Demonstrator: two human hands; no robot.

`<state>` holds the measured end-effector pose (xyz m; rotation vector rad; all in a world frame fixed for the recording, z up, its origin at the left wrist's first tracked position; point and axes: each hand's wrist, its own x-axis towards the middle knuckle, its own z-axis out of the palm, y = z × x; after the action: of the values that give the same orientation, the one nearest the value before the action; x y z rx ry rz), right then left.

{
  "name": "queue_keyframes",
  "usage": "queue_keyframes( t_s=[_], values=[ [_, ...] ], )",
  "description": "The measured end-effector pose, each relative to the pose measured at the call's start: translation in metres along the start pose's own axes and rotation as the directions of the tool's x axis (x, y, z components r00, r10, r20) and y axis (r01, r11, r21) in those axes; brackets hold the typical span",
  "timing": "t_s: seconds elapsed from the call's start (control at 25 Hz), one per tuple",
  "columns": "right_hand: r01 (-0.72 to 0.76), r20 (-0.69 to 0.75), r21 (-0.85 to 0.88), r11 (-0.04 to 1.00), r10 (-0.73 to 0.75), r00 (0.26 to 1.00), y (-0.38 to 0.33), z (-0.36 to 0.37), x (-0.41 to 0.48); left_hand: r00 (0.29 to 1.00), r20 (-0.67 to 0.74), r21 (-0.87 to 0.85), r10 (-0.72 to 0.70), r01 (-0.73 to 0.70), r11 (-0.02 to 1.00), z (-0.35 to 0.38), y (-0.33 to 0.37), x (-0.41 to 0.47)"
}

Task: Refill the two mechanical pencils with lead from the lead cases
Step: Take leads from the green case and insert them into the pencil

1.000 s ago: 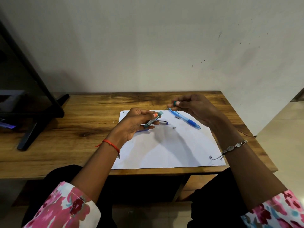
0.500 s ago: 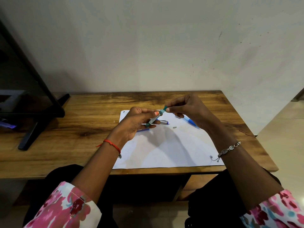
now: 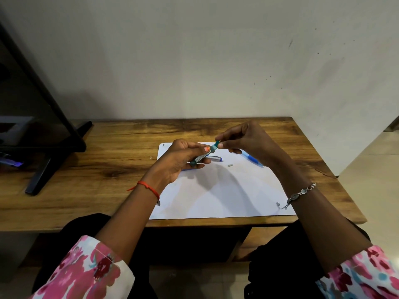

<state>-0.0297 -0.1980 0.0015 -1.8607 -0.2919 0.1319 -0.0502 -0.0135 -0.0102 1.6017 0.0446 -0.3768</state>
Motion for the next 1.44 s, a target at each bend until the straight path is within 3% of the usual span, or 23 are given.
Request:
queue_keyframes(
  t_s=[0.44,1.44],
  values=[
    [0.036,0.109,-0.088,0.995,-0.027,0.994,-0.0010,-0.0007,-0.0016,0.999,0.031,0.054,-0.019,0.018,0.998,-0.0021,-0.0004,0.0014],
    [0.100,0.059,-0.085,0.991,-0.096,0.994,-0.0009,0.0044,-0.0006,0.998,0.045,0.018,-0.048,0.047,0.999,-0.0052,-0.0031,0.0041]
  ],
)
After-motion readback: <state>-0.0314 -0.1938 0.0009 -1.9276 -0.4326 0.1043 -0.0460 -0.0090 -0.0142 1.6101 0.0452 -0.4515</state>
